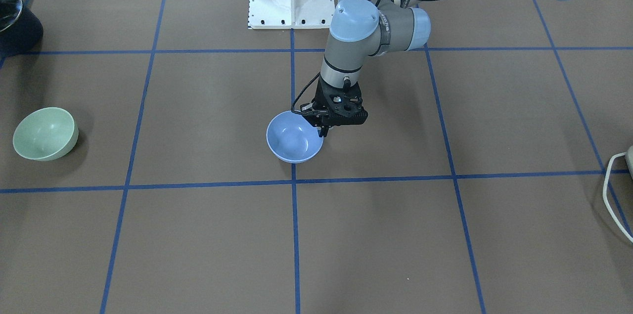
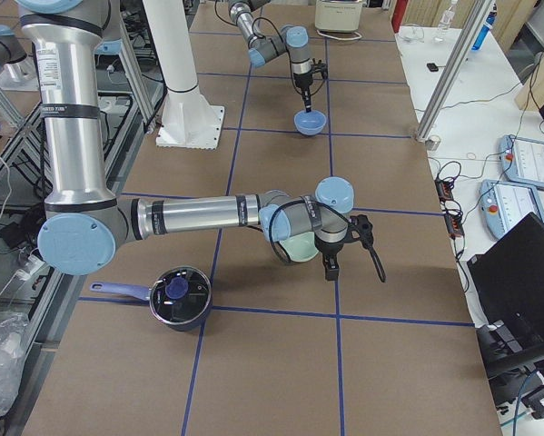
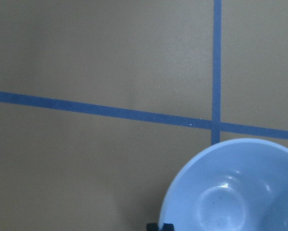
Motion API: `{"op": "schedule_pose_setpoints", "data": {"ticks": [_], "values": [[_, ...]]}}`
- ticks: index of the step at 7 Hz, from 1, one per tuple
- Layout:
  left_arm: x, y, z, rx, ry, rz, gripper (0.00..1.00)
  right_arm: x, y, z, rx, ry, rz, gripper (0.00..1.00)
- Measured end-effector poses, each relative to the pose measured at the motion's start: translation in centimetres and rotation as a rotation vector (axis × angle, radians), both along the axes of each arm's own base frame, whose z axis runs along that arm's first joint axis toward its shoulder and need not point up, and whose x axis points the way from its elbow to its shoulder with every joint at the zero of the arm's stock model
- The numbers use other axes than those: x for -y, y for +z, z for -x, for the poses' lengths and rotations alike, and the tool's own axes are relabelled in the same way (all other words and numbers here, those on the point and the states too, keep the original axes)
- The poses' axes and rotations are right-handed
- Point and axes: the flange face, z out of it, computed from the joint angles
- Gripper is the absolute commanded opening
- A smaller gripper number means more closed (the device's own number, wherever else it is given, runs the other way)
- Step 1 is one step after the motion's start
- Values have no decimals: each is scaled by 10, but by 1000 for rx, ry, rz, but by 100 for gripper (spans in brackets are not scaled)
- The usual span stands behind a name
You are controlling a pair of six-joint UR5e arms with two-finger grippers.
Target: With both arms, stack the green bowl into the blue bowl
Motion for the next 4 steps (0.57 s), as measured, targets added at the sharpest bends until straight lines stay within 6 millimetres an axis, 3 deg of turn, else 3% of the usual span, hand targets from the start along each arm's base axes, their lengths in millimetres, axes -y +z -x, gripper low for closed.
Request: {"op": "schedule_pose_setpoints", "data": {"ticks": [1,2,3,4], "values": [[-2,1,-2,6,8,-10,48,0,0,0,0,0,0,100],[-3,2,-3,12,16,-19,85,0,0,0,0,0,1,100],[-3,2,-3,14,19,-23,97,0,1,0,0,0,1,100],[-4,-2,1,6,21,-29,97,0,1,0,0,0,2,100]]}}
